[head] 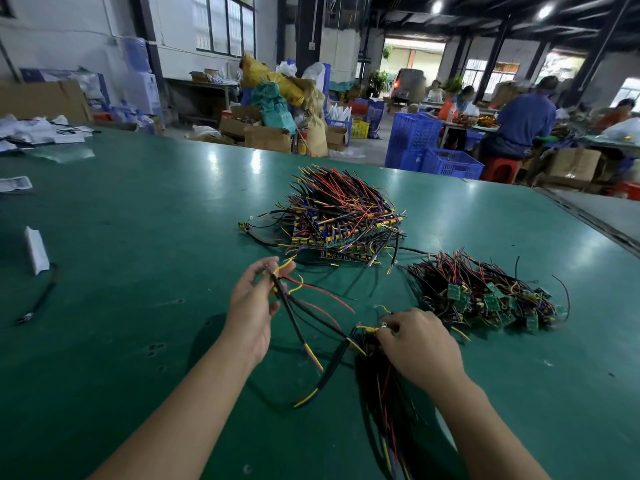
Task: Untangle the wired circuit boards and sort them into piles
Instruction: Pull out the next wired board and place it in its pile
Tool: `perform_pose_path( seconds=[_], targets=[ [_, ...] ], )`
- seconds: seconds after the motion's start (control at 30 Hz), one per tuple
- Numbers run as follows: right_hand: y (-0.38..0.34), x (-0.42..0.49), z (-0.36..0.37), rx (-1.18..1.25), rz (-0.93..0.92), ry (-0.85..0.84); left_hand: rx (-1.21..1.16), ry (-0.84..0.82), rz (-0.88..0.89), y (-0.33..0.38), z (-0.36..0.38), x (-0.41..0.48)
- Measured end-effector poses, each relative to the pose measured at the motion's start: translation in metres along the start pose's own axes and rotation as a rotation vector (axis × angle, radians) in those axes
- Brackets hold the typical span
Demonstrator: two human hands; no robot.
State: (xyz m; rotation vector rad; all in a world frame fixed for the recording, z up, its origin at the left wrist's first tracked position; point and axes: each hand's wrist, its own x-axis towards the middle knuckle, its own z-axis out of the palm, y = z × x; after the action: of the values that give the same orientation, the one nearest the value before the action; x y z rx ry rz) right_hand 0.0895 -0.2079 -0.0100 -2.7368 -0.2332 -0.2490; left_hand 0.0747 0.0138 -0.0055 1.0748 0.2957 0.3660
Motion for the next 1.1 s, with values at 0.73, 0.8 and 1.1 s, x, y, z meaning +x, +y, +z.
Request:
perform_pose_path(
  seconds=[0.73,0.8,1.1],
  targets=[
    [-0.043,-0.027,0.013,0.342,-0.616,0.002,-0.437,0.018,-0.176,-0.004,0.014,-0.01],
    [-0.042,-0.024,0.016,0.32,-0.543,0.035,-0.44,-0.01,-0.179,-0.009,0.017,-0.014],
    [-0.041,-0.02,0.015,0.429,-0.296,0.127,-0.093,-0.126,-0.155,-0.03,0.028,-0.027]
  ],
)
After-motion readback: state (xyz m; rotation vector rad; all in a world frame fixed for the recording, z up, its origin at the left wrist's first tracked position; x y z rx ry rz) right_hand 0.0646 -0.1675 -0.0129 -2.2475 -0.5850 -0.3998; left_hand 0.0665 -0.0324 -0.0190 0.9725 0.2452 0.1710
